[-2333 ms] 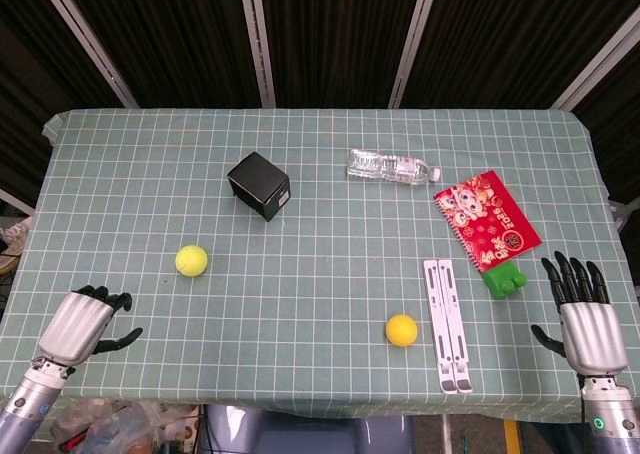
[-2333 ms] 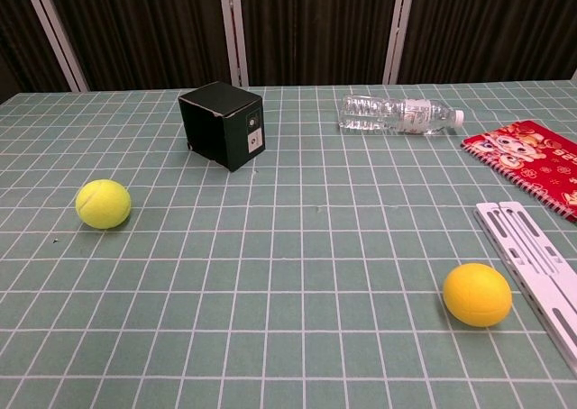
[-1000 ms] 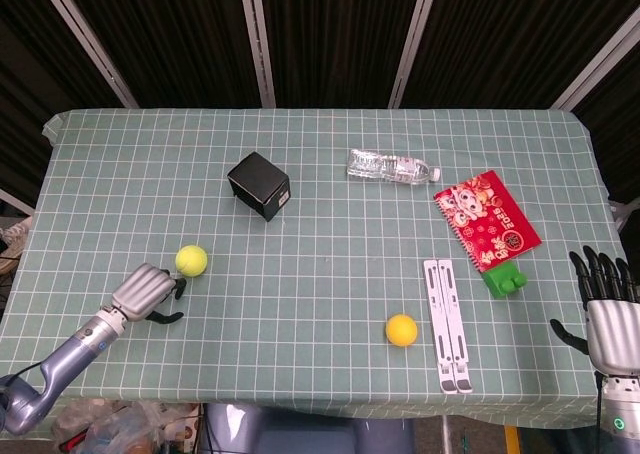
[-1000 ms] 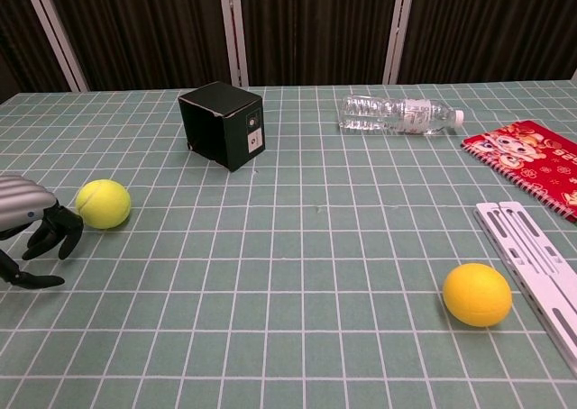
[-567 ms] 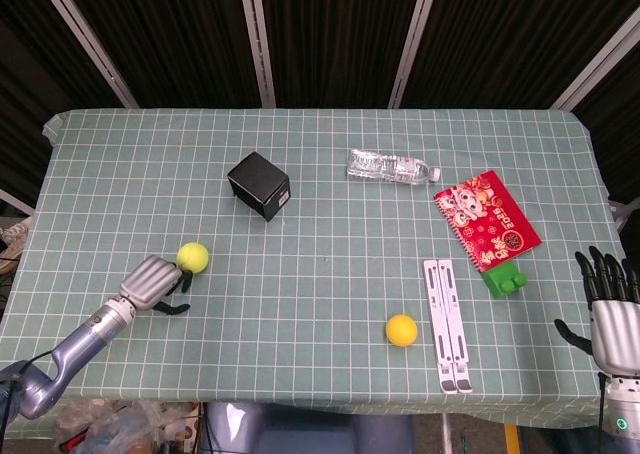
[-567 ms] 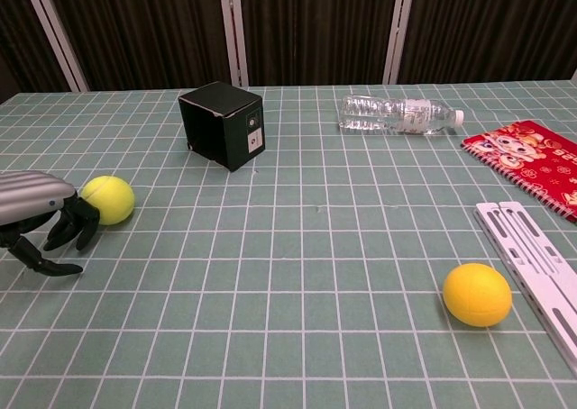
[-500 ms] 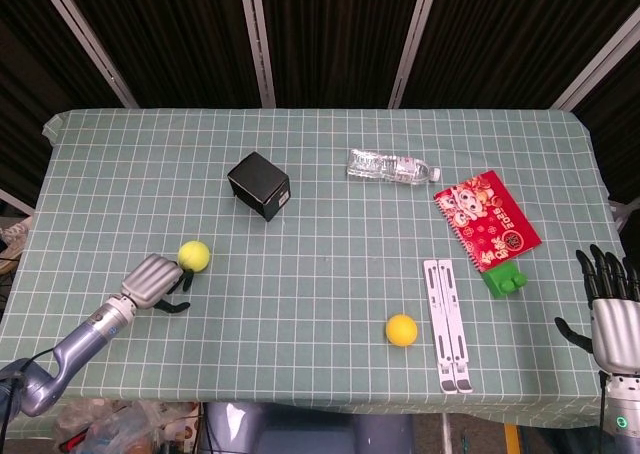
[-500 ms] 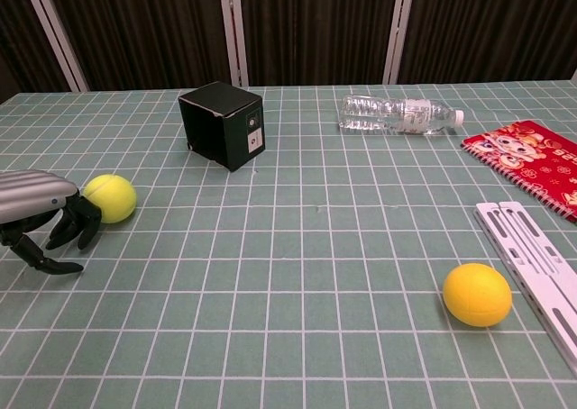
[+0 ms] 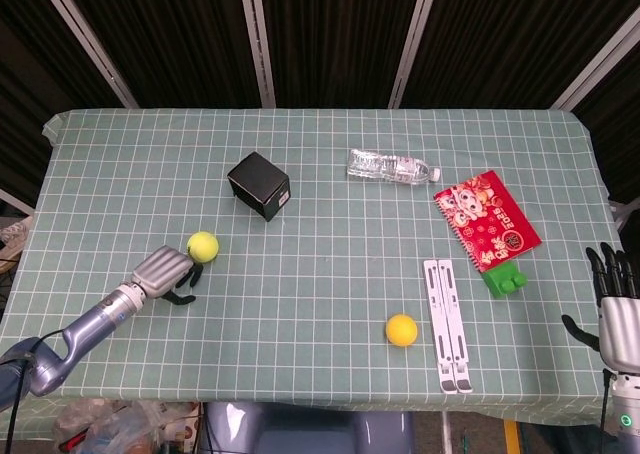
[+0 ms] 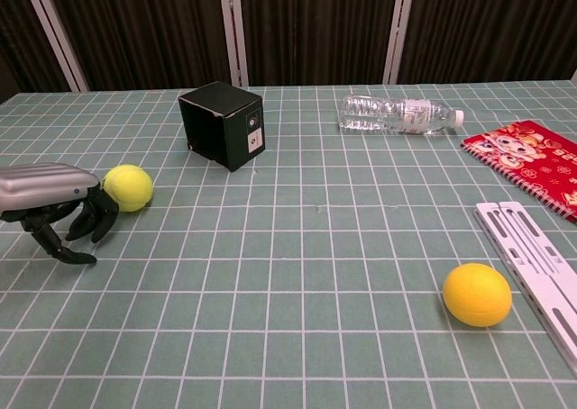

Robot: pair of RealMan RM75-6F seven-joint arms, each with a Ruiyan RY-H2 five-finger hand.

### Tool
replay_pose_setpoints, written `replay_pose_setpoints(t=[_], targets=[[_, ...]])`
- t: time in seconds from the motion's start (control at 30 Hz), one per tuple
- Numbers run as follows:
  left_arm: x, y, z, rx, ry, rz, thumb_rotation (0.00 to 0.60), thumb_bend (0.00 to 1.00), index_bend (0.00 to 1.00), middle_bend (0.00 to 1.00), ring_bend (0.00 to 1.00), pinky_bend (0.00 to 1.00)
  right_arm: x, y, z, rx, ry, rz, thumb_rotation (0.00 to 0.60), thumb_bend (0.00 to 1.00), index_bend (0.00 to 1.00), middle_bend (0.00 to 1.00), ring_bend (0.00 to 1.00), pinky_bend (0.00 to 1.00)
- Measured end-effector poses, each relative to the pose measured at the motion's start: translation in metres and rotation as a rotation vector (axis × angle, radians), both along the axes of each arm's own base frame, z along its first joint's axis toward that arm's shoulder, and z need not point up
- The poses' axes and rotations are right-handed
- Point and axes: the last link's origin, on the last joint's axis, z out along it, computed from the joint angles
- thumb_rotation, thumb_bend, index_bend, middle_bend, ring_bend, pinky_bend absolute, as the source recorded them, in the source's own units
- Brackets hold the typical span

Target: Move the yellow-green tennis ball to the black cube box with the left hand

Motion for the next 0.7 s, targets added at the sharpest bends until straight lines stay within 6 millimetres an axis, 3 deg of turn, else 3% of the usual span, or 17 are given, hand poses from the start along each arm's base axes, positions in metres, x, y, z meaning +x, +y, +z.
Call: replay_pose_setpoints(t=[0.43, 0.7], targets=[[0.002, 0.014, 0.002, -0.055, -0.050, 0.067, 0.538, 0.20, 0.60, 0.72, 0.57, 0.71, -0.005, -0.001, 0.004, -0.024, 0.010, -0.020, 0.600, 0.19, 0.00, 0.00, 0.00, 0.00], [0.007, 0.027, -0.006, -0.095, -0.025, 0.064, 0.539, 0.20, 0.61, 0.72, 0.57, 0.71, -0.005, -0.002, 0.005, -0.033, 0.016, -0.020, 0.600, 0.19, 0.00, 0.00, 0.00, 0.00]])
